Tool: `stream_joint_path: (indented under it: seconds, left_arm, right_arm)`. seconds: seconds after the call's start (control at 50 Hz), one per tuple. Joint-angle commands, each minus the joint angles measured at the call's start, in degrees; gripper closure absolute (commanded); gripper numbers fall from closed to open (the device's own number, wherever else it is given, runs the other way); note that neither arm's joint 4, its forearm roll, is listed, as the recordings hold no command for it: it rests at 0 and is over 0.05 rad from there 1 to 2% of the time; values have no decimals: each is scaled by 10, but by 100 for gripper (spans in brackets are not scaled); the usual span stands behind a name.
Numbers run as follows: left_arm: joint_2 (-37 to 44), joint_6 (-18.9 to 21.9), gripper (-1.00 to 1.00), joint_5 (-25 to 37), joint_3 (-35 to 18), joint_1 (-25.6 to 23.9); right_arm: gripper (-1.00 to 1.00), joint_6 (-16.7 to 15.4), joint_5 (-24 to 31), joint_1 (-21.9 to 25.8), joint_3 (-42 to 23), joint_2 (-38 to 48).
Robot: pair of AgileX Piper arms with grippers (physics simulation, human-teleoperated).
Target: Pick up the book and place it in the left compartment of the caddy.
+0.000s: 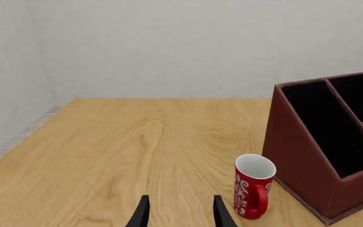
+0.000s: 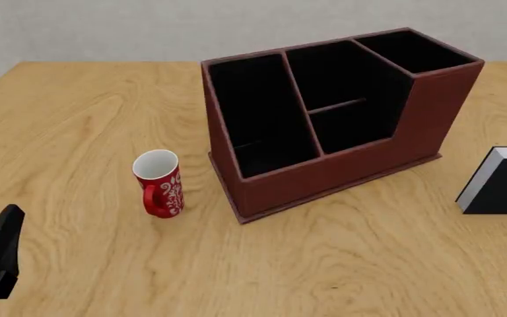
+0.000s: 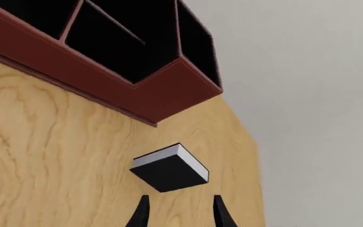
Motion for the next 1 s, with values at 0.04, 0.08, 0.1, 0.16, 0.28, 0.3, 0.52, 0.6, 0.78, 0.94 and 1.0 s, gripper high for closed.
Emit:
stream_joint_path:
  seconds: [0.04,0.08,0.1,0.16,0.28,0.3,0.52,0.6,0.78,0.94,1.0]
  left_arm:
    - [0,0,-100,0,0,0]
    - [0,0,-100,0,0,0]
    - [0,0,-100,0,0,0]
    - [0,0,-100,0,0,0]
    - [0,0,-100,0,0,0]
    - [0,0,-100,0,0,0]
    - [0,0,-100,0,0,0]
    - [0,0,-100,0,0,0]
    - [0,0,-100,0,0,0]
    - [0,0,-100,0,0,0]
    - [0,0,-100,0,0,0]
  right_arm:
    - [-100,-101,23,-28,-15,36]
    - [-100,-120,25,-31,-9,43]
    - [-100,-125,23,-31,-10,45]
    - [-100,-148,29,-26,-6,50]
    - [-100,-178,30,-31,-1,71]
    - [-100,-182,27,-34,-1,76]
    - [-100,-235,35,-44,-3,99]
    - [-100,-244,31,-43,-8,116]
    - [-100,-283,34,-60,-12,141]
    - [-100,-309,53,-71,-56,179]
    - [-100,-315,55,-76,-69,189]
